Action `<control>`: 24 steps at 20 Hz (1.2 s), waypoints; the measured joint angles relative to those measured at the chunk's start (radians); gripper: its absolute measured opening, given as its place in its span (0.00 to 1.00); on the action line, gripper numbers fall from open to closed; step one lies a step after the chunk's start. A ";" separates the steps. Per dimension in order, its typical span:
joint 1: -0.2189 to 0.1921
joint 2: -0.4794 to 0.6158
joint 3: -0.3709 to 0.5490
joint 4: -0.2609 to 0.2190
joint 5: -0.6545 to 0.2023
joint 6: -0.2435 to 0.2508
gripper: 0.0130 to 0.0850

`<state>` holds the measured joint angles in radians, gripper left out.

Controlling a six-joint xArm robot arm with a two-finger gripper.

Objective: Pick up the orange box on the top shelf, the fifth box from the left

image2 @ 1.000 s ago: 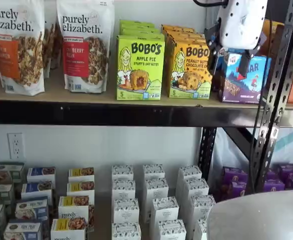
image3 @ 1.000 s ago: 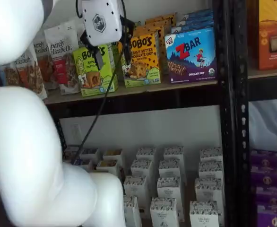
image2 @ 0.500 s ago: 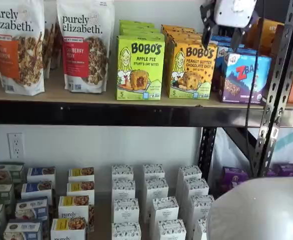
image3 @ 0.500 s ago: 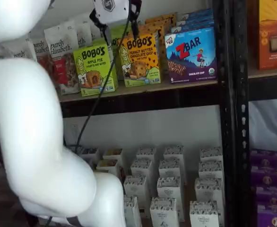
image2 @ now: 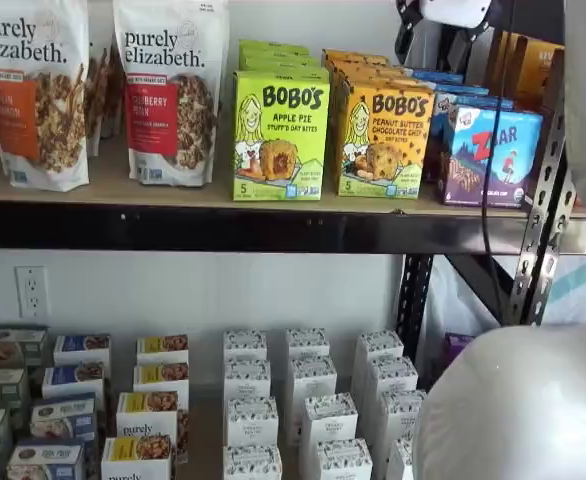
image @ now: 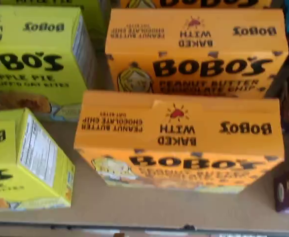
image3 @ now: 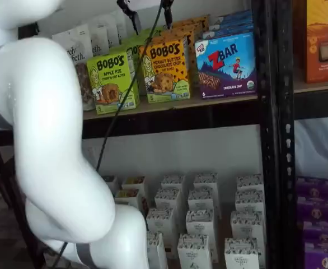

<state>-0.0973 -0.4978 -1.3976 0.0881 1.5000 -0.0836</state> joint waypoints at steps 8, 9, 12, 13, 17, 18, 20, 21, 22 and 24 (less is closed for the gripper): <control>0.030 0.027 0.021 -0.035 -0.085 0.028 1.00; 0.032 0.026 0.027 -0.037 -0.095 0.029 1.00; 0.045 0.023 0.043 -0.045 -0.122 0.042 1.00; 0.050 0.025 0.043 -0.050 -0.122 0.047 1.00; 0.067 0.036 0.042 -0.055 -0.110 0.063 1.00; 0.070 0.036 0.045 -0.056 -0.113 0.066 1.00; 0.074 0.036 0.048 -0.060 -0.116 0.070 1.00; 0.075 0.036 0.048 -0.061 -0.115 0.071 1.00; 0.075 0.037 0.047 -0.062 -0.112 0.072 1.00; 0.076 0.039 0.045 -0.061 -0.107 0.072 1.00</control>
<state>-0.0217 -0.4584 -1.3523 0.0274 1.3933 -0.0115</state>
